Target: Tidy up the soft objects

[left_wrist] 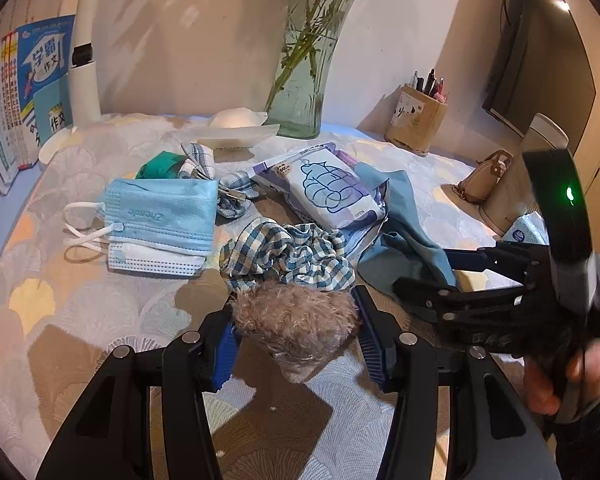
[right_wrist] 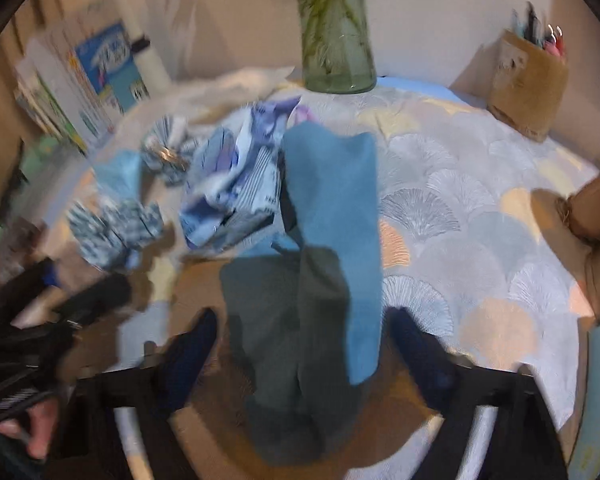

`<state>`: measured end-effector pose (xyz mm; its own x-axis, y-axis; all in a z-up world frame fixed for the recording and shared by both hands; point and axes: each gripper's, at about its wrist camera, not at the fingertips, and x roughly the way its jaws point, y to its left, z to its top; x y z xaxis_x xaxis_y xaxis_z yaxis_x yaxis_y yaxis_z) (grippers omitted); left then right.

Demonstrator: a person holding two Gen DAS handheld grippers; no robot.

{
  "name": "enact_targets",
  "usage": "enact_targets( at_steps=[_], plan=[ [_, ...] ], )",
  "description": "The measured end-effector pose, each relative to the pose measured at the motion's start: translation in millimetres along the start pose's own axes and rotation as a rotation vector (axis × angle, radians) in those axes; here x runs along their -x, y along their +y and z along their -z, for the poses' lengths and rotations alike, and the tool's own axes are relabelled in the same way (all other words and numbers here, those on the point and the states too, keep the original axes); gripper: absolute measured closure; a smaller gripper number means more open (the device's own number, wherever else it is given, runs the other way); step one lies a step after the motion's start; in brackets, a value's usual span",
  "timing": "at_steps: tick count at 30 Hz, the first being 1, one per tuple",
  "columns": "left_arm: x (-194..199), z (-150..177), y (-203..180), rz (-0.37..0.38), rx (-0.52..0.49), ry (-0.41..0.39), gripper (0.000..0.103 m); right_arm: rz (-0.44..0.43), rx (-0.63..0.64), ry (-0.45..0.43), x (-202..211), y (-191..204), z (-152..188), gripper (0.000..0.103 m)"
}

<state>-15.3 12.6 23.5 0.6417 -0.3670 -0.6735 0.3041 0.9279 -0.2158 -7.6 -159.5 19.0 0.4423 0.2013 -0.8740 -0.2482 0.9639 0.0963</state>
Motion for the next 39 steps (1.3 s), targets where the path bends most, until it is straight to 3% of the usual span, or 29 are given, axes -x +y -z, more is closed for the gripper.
enact_targets(
  at_steps=[1,2,3,5,10,16,19,23,25,26,28,29,30,36,39],
  plan=[
    [0,0,0,0.000,0.002,0.001,0.053,0.070,0.041,-0.015,1,8,2,0.047],
    [0,0,0,-0.002,0.005,0.002,0.053,0.061,0.065,-0.035,6,16,3,0.079],
    [0,0,1,-0.002,0.007,0.002,0.052,0.057,0.081,-0.051,11,22,5,0.097],
    [0,0,0,-0.004,0.007,0.000,0.052,0.099,0.123,-0.104,29,33,15,0.097],
    [0,1,-1,-0.014,-0.003,-0.004,0.052,0.043,0.093,-0.210,88,27,47,0.097],
    [0,1,-4,-0.027,-0.028,-0.004,0.052,0.037,0.036,-0.226,123,15,60,0.097],
    [-1,1,-3,-0.030,-0.022,0.001,0.052,0.041,0.011,-0.195,107,10,48,0.097],
    [-1,1,-1,-0.031,-0.011,0.002,0.052,0.011,-0.027,-0.094,54,5,34,0.089],
    [-1,1,-2,-0.030,-0.010,0.004,0.052,0.050,-0.036,-0.029,25,1,34,0.086],
    [-1,1,-2,-0.027,-0.012,0.004,0.052,0.049,-0.032,-0.057,27,2,36,0.084],
    [-1,1,-3,-0.022,-0.016,0.004,0.052,0.045,-0.020,-0.058,35,2,40,0.057],
    [-2,1,-3,-0.020,-0.019,0.006,0.052,0.061,-0.014,-0.066,38,2,42,0.035],
    [-2,2,-3,-0.020,-0.020,0.006,0.052,0.075,0.002,-0.085,44,2,44,0.025],
    [-2,2,-3,-0.020,-0.025,0.007,0.052,0.137,0.113,-0.145,64,1,43,0.012],
    [-2,2,-3,-0.023,-0.024,0.008,0.052,0.097,0.111,-0.115,47,-7,31,0.012]
  ],
)
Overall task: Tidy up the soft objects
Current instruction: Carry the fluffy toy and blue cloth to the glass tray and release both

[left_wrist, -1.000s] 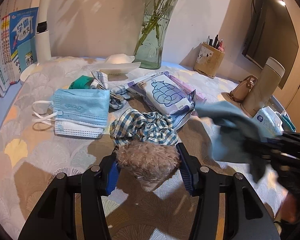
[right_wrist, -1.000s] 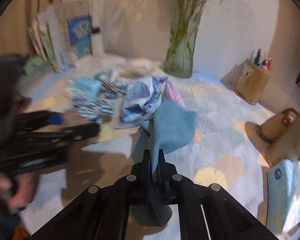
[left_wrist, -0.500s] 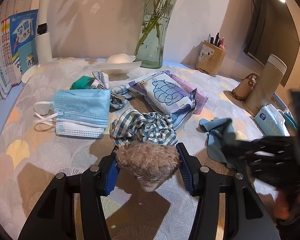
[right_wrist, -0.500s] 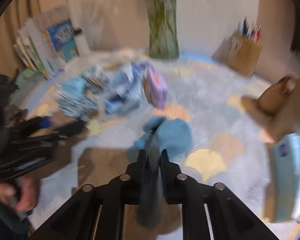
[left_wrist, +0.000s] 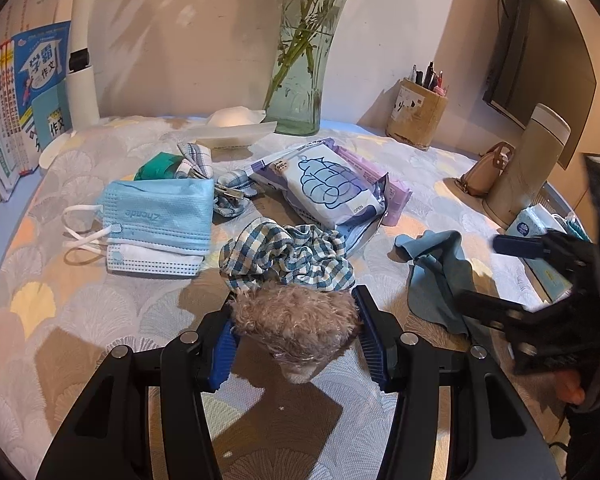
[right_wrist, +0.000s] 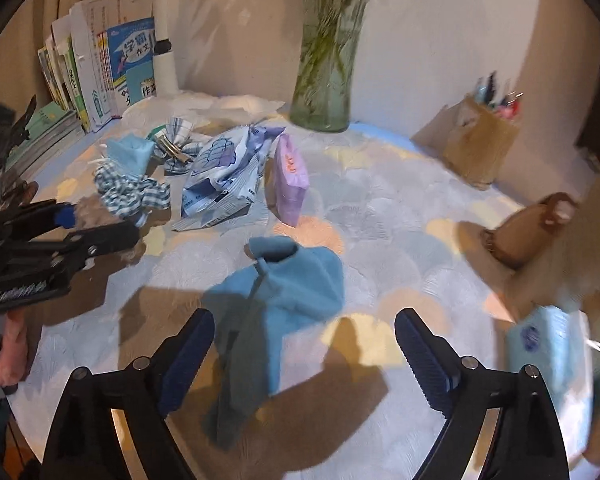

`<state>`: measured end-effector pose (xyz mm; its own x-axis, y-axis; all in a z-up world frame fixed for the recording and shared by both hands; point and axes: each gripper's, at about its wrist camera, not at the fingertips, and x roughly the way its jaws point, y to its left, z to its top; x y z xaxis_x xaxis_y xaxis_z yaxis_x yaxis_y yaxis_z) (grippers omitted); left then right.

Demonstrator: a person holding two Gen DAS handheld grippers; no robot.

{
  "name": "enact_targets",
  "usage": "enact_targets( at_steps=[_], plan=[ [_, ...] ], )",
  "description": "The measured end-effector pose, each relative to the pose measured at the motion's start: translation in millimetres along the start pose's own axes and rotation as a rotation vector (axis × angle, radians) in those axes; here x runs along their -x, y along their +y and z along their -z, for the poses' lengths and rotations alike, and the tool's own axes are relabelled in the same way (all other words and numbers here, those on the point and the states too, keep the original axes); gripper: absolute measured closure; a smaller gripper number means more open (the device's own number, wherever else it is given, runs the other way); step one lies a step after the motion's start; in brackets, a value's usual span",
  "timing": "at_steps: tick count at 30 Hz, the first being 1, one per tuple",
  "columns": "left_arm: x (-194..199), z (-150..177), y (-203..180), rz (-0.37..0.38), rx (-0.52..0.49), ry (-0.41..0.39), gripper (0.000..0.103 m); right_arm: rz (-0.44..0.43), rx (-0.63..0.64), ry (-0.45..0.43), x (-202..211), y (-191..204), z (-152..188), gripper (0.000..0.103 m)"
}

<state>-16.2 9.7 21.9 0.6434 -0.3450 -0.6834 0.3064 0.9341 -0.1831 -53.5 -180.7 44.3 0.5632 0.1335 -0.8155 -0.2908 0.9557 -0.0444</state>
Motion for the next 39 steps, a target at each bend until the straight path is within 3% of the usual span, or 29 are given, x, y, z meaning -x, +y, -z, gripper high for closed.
enact_targets(
  at_steps=[2,4,5,6,7,9,12,17,20,22,24,28,30,35,39],
  plan=[
    [0,0,0,0.000,0.000,0.001,0.052,-0.034,-0.025,0.030,-18,-3,-4,0.012],
    [0,0,1,0.002,0.003,-0.001,0.052,-0.090,-0.061,0.084,-36,-2,-4,0.040],
    [0,0,1,0.006,0.005,-0.004,0.052,-0.086,-0.062,0.053,-33,0,-2,0.046],
    [-1,0,2,0.011,0.009,-0.001,0.052,-0.091,-0.051,0.024,-29,4,0,0.067],
    [-2,0,2,0.016,0.014,0.002,0.052,-0.110,-0.032,0.016,-27,9,2,0.075],
    [-3,0,5,0.018,0.030,0.004,0.052,-0.059,0.011,-0.010,-22,24,9,0.081],
    [-3,-1,10,0.012,0.056,0.003,0.052,-0.029,0.054,-0.032,-14,42,15,0.083],
    [-7,1,6,-0.020,0.063,0.050,0.053,-0.065,0.025,-0.096,7,52,23,0.083],
    [-2,0,-11,-0.080,-0.005,0.053,0.053,-0.110,-0.048,-0.123,20,39,21,0.083],
    [13,-8,-30,-0.063,-0.035,0.018,0.053,-0.099,-0.071,-0.144,34,27,19,0.083],
    [35,-28,-60,0.006,-0.081,-0.061,0.053,-0.047,-0.087,-0.198,60,9,15,0.083],
    [62,-70,-126,0.035,-0.232,-0.166,0.053,0.024,-0.118,-0.299,113,-30,2,0.083],
    [71,-94,-160,0.086,-0.280,-0.205,0.053,0.083,-0.137,-0.349,138,-50,-3,0.083],
    [72,-137,-237,0.163,-0.383,-0.269,0.053,0.177,-0.227,-0.397,178,-112,-3,0.083],
    [57,-151,-299,0.217,-0.462,-0.276,0.053,0.221,-0.321,-0.397,192,-171,8,0.083]
  ],
)
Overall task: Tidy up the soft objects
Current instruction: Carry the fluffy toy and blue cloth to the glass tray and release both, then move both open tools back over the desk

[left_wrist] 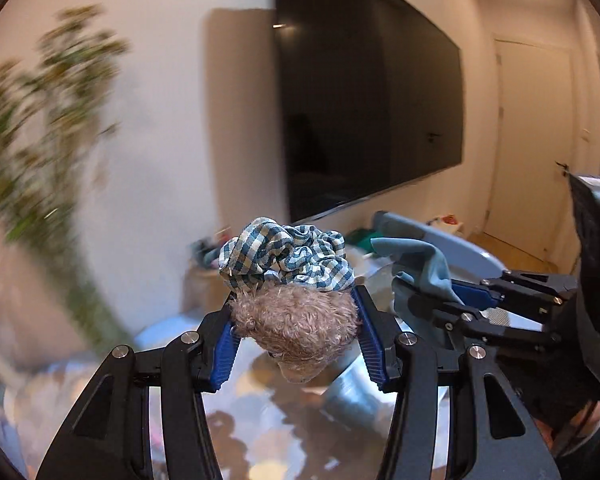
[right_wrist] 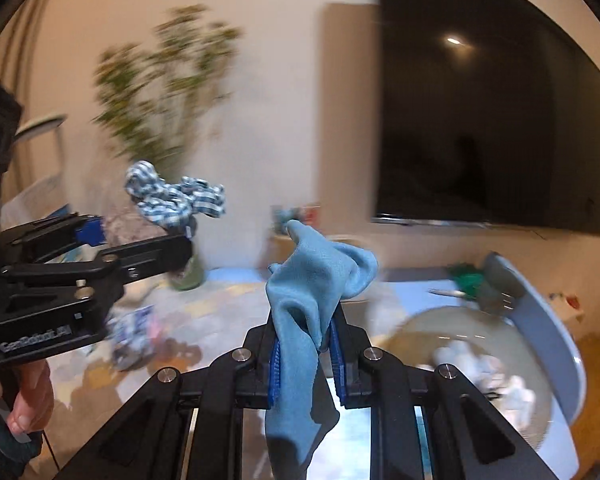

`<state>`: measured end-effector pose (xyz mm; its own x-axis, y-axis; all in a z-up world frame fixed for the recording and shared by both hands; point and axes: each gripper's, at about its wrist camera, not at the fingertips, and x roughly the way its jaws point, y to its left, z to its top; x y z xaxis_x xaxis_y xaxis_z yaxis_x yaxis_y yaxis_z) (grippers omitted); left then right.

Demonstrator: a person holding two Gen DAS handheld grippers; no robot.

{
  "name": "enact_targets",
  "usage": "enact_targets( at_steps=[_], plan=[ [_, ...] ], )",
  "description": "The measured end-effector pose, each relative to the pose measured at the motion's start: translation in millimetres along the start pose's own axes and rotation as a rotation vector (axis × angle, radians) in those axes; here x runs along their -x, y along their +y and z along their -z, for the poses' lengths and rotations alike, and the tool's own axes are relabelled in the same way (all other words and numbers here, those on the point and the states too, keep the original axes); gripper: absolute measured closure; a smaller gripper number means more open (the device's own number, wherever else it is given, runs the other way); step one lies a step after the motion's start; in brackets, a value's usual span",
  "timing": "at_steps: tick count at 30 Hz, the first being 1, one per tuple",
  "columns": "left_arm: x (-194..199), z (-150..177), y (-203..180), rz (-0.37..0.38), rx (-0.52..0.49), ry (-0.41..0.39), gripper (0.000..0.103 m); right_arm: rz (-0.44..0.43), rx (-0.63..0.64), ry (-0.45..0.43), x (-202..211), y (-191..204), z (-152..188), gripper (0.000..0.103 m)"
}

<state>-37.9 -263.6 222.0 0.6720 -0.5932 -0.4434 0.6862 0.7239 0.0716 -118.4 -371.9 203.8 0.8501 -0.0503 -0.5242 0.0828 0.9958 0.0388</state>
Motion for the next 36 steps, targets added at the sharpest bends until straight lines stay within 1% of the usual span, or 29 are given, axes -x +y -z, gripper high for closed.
enact_targets(
  at_steps=[2,3,5,6,8,9,10,12,13,15,16,17,18,19,20,21,23,24,26,29,30,31,32,33,34,35,36],
  plan=[
    [-15,-9,-21,0.015,-0.032,0.000,0.053,0.034,-0.062,0.018,-2,-35,-3,0.083],
    [-26,-14,-35,0.050,-0.040,0.009,0.053,0.042,-0.087,0.025,-3,-49,-4,0.083],
    [-39,-19,-52,0.097,-0.039,0.015,0.053,0.057,-0.155,0.051,-7,-84,-2,0.083],
    [-52,-23,-66,0.119,-0.034,0.022,0.053,0.070,-0.188,0.070,-11,-102,-1,0.083],
    [-74,-25,-86,0.132,-0.034,0.042,0.053,0.106,-0.269,0.118,-23,-135,2,0.083],
    [-84,-25,-94,0.131,-0.033,0.057,0.053,0.117,-0.315,0.149,-29,-150,4,0.083],
    [-95,-23,-101,0.132,-0.030,0.078,0.053,0.120,-0.374,0.200,-40,-169,10,0.083],
    [-116,-17,-115,0.145,-0.011,0.127,0.053,0.107,-0.477,0.326,-68,-202,19,0.083],
    [-124,-14,-118,0.146,0.000,0.132,0.053,0.089,-0.525,0.377,-81,-216,24,0.083],
    [-139,-7,-128,0.153,-0.006,0.169,0.052,0.054,-0.591,0.420,-91,-235,32,0.082],
    [-144,-4,-132,0.160,-0.009,0.185,0.048,0.044,-0.619,0.439,-93,-243,35,0.080],
    [-149,0,-134,0.169,-0.002,0.207,0.041,0.039,-0.637,0.455,-93,-247,37,0.074],
    [-150,2,-132,0.166,0.011,0.214,0.032,0.036,-0.649,0.472,-93,-250,40,0.060],
    [-150,4,-130,0.168,0.029,0.218,0.024,0.035,-0.656,0.481,-91,-251,42,0.051],
    [-149,7,-126,0.190,0.066,0.226,0.024,0.065,-0.651,0.476,-85,-253,44,0.046],
    [-146,9,-123,0.213,0.090,0.231,0.024,0.082,-0.637,0.468,-80,-253,45,0.043],
    [-138,14,-118,0.268,0.121,0.233,0.024,0.085,-0.635,0.459,-70,-251,45,0.043],
    [-132,14,-119,0.274,0.114,0.232,0.024,0.087,-0.637,0.449,-62,-249,47,0.043],
    [-116,16,-116,0.254,0.093,0.225,0.024,0.105,-0.620,0.413,-49,-245,47,0.043],
    [-93,17,-102,0.255,0.113,0.199,0.024,0.141,-0.557,0.365,-25,-227,38,0.043],
    [-77,20,-92,0.241,0.127,0.179,0.024,0.144,-0.535,0.349,-19,-219,34,0.042],
    [-70,19,-87,0.221,0.135,0.166,0.024,0.143,-0.512,0.331,-10,-209,30,0.042],
    [-57,23,-77,0.182,0.148,0.144,0.024,0.140,-0.497,0.318,-5,-200,27,0.042],
    [-37,30,-61,0.127,0.175,0.116,0.024,0.134,-0.485,0.304,1,-192,25,0.040],
    [-30,34,-52,0.106,0.193,0.107,0.023,0.117,-0.474,0.276,11,-177,22,0.039],
    [-15,41,-37,0.084,0.223,0.096,0.023,0.100,-0.472,0.256,16,-167,22,0.033],
    [1,50,-19,0.065,0.253,0.085,0.023,0.065,-0.468,0.222,24,-151,21,0.023]
  ],
)
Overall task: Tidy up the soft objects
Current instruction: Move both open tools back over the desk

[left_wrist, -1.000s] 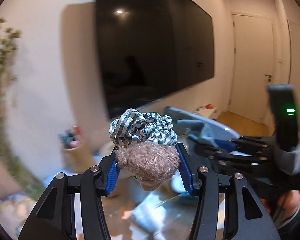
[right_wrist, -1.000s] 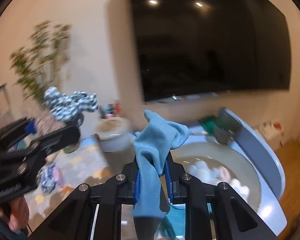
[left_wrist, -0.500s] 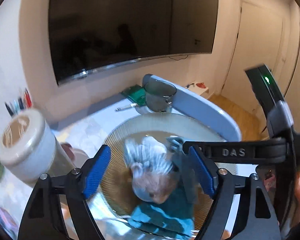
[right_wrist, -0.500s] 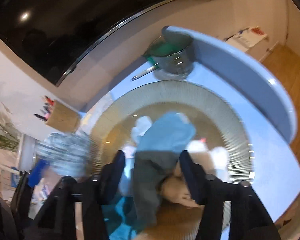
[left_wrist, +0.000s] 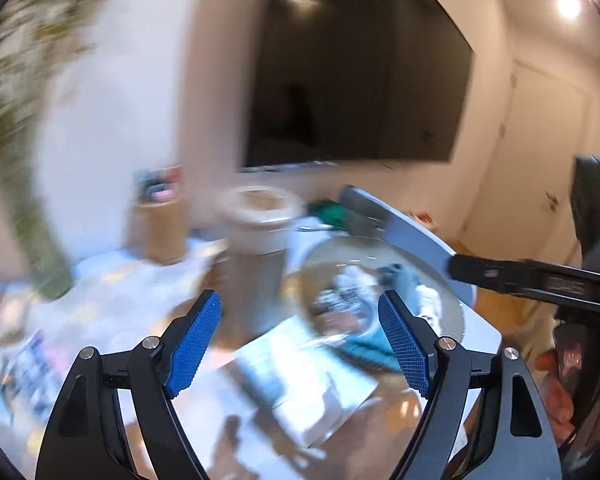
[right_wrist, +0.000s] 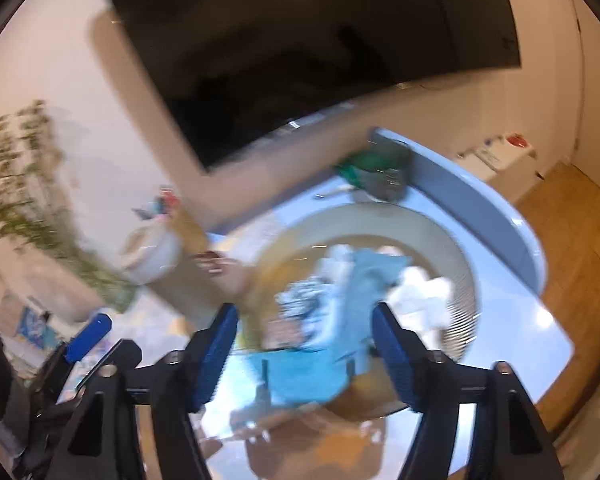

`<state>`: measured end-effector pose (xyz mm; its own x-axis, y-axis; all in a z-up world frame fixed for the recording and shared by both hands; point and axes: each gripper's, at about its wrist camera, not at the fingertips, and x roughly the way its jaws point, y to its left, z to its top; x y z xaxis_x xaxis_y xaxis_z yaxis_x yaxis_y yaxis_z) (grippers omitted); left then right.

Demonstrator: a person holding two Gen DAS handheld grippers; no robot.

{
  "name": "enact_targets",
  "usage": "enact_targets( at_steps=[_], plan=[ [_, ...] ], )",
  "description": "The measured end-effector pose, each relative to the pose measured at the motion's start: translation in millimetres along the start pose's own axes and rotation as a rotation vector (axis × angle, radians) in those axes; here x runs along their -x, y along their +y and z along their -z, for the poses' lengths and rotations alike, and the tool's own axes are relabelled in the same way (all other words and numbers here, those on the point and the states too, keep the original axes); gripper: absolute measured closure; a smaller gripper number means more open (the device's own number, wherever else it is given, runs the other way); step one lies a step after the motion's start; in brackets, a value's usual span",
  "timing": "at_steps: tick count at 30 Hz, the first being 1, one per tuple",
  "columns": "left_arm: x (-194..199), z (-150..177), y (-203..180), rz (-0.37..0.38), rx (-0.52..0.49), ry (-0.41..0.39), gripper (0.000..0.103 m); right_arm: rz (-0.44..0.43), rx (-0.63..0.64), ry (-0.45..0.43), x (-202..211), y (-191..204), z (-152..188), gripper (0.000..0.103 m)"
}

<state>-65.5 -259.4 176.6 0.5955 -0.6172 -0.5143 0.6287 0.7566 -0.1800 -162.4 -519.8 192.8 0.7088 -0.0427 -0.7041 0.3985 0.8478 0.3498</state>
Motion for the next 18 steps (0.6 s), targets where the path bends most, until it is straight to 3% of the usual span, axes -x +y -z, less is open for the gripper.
enact_targets(
  at_steps=[2,5,11,15,18],
  plan=[
    [31,12,37,-0.073,0.051,-0.018,0.022,-0.072,0.028,-0.035,9,26,14,0.014],
    [67,28,82,-0.196,0.104,-0.028,0.022,-0.159,0.114,-0.028,10,78,39,0.013],
    [127,72,197,-0.374,0.273,-0.054,0.022,-0.270,0.295,0.112,-29,188,93,0.013],
    [138,122,274,-0.565,0.346,0.012,0.022,-0.287,0.362,0.162,-65,242,124,0.013],
    [130,158,317,-0.613,0.398,0.101,0.023,-0.264,0.416,0.207,-112,275,157,0.013]
  ],
)
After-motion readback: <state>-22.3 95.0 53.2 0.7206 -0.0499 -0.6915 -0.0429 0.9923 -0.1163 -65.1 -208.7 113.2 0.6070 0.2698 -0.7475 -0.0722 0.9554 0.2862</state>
